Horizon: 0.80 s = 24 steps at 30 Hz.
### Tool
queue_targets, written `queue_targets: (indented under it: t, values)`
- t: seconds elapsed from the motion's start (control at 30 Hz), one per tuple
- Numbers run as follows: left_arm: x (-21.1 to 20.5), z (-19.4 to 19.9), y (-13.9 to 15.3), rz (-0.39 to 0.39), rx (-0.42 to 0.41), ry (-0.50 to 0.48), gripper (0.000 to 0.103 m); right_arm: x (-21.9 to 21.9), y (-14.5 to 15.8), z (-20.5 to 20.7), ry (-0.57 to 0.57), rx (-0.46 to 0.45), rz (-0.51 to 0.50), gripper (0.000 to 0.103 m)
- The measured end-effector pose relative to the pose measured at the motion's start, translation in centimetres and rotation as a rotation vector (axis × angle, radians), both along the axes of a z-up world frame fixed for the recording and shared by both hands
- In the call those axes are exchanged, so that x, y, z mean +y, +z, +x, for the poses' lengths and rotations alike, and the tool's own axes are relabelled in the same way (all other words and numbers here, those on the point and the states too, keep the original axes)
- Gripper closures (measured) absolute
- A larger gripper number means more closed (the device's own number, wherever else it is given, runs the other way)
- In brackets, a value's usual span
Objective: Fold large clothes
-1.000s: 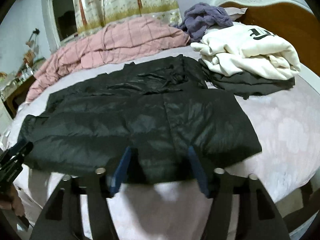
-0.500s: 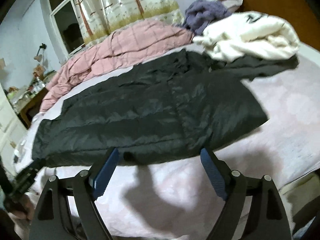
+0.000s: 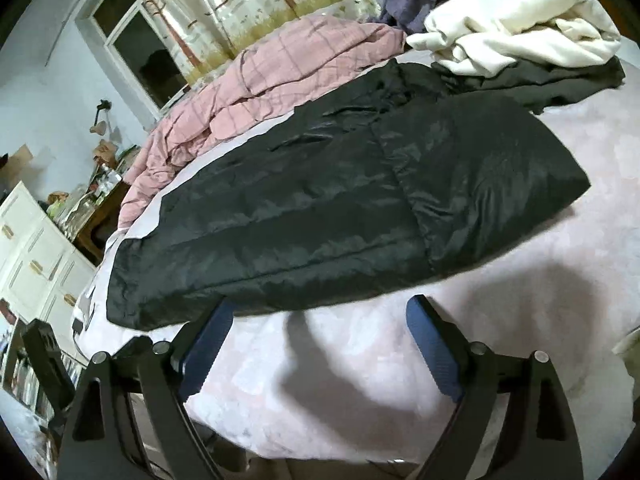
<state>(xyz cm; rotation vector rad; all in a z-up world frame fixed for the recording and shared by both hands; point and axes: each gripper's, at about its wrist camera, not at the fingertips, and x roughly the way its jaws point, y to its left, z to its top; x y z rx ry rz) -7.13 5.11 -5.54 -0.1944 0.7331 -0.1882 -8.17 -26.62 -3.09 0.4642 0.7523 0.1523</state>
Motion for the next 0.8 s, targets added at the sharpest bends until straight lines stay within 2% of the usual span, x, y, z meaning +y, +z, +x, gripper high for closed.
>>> queue_targets:
  t: [0.17, 0.33, 0.53, 0.67, 0.8]
  values:
    - [0.6, 0.4, -0.2, -0.008, -0.001, 0.008, 0.027, 0.5, -0.3, 1.1, -0.015, 0.004, -0.054, 0.014]
    - [0.8, -0.2, -0.4, 0.004, -0.018, 0.019, 0.013, 0.3, -0.3, 1.2, -0.019, -0.001, -0.043, 0.013]
    - [2.0, -0.6, -0.7, -0.036, -0.019, 0.053, 0.012, 0.4, -0.4, 1.1, -0.007, -0.008, -0.064, 0.013]
    - [3.7, -0.3, -0.4, -0.123, -0.019, 0.097, 0.012, 0.4, -0.4, 0.9, -0.007, -0.010, -0.063, 0.013]
    - [6.7, 0.7, -0.6, -0.284, 0.020, 0.163, 0.012, -0.2, -0.5, 0.8, -0.008, -0.015, -0.004, 0.013]
